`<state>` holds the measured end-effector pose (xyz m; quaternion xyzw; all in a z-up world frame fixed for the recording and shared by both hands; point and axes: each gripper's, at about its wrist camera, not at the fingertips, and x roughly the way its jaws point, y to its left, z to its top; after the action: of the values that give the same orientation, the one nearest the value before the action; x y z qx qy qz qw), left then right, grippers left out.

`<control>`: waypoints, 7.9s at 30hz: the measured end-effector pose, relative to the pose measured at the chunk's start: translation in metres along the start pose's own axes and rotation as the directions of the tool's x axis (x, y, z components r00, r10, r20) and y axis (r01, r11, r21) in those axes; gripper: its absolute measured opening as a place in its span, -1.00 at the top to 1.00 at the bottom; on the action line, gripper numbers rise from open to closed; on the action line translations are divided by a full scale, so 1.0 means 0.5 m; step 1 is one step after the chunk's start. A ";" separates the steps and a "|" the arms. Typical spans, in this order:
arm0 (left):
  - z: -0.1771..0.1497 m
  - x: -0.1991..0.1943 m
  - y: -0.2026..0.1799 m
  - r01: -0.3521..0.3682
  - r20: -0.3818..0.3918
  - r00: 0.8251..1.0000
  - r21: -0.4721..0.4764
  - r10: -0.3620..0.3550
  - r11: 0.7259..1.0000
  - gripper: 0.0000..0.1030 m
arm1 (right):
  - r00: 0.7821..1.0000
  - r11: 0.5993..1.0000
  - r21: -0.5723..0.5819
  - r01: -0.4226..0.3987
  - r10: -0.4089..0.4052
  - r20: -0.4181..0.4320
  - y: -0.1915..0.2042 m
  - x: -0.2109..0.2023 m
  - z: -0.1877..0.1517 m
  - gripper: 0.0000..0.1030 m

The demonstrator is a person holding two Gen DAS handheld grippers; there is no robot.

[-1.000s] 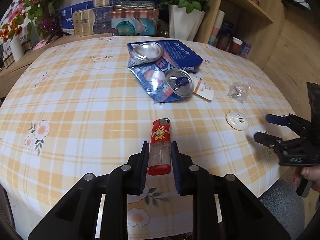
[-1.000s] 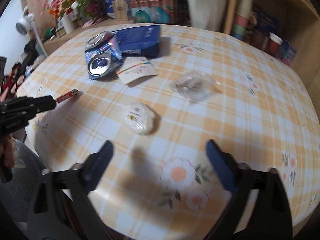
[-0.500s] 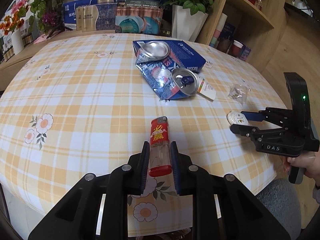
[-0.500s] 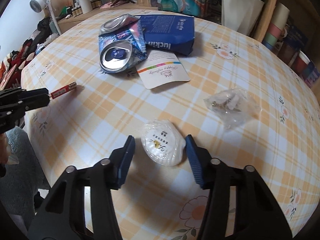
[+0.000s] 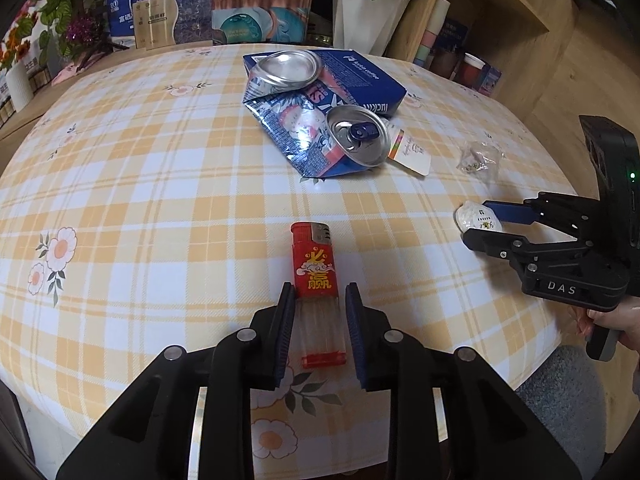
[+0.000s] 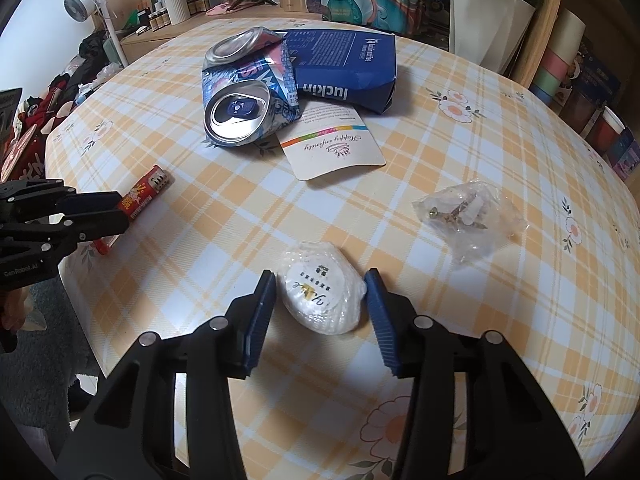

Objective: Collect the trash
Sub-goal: 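Grasp the white round wrapped item with the right tool while the left tool holds the lighter, then open the right tool over the bin while the left tool carries the lighter there, then open the left tool over the bin to drop the red lighter, then grasp the crushed silver can with the left tool while the right tool grasps the clear plastic wrapper, then carry the wrapper over the bin and open the right tool while the left tool carries the can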

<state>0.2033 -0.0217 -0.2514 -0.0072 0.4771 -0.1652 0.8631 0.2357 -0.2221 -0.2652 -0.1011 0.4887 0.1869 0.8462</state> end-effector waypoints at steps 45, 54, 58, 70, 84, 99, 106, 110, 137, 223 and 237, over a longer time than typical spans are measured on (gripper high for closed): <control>-0.131 -0.365 -0.035 0.134 0.241 0.964 -0.054 -0.117 0.990 0.58 | 0.966 0.987 0.088 -0.132 0.108 0.234 0.191 -0.274 -0.179 0.12; -0.166 -0.381 -0.014 0.125 0.245 0.964 -0.087 -0.101 0.988 0.58 | 0.945 0.989 0.071 -0.129 0.101 0.310 0.225 -0.314 -0.172 -0.44; -0.175 -0.386 -0.012 0.119 0.249 0.964 -0.090 -0.093 0.989 0.58 | 0.932 0.990 0.102 -0.095 0.053 0.358 0.211 -0.335 -0.168 -0.79; -0.200 -0.355 -0.048 0.105 0.214 0.972 -0.036 -0.095 0.994 0.58 | 0.933 0.987 0.158 -0.030 -0.029 0.360 0.168 -0.342 -0.180 -0.89; -0.242 -0.308 -0.085 0.132 0.128 0.983 -0.002 -0.131 0.991 0.57 | 0.932 0.986 0.168 0.002 -0.063 0.356 0.155 -0.359 -0.184 -0.89; -0.227 -0.317 -0.052 0.075 0.172 0.983 -0.034 -0.068 0.997 -0.47 | 0.940 0.984 0.176 0.034 -0.092 0.329 0.147 -0.352 -0.184 -0.89; -0.174 -0.334 -0.003 -0.012 0.223 0.974 -0.079 0.029 0.997 -0.85 | 0.932 0.976 0.207 0.068 -0.136 0.337 0.124 -0.349 -0.185 -0.89; -0.143 -0.338 0.024 -0.054 0.239 0.968 -0.102 0.077 0.993 -0.87 | 0.927 0.970 0.232 0.067 -0.147 0.346 0.105 -0.339 -0.184 -0.89; 0.185 -0.027 0.086 0.114 0.228 0.970 -0.141 -0.080 0.983 -0.88 | 0.970 0.942 0.331 -0.050 -0.032 0.239 -0.080 -0.116 -0.049 -0.89; 0.009 -0.406 -0.045 0.216 0.376 0.900 0.052 -0.219 0.975 0.91 | 0.943 0.965 0.219 -0.144 0.066 0.328 0.102 -0.302 -0.120 0.66; -0.068 -0.480 -0.048 0.209 0.404 0.892 0.030 -0.203 0.977 0.91 | 0.940 0.968 0.178 -0.176 0.111 0.323 0.156 -0.329 -0.171 0.66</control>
<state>0.0510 0.0307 -0.0687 -0.0976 0.2861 -0.2474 0.9206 0.0614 -0.2171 -0.1653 0.0532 0.3725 0.2107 0.9022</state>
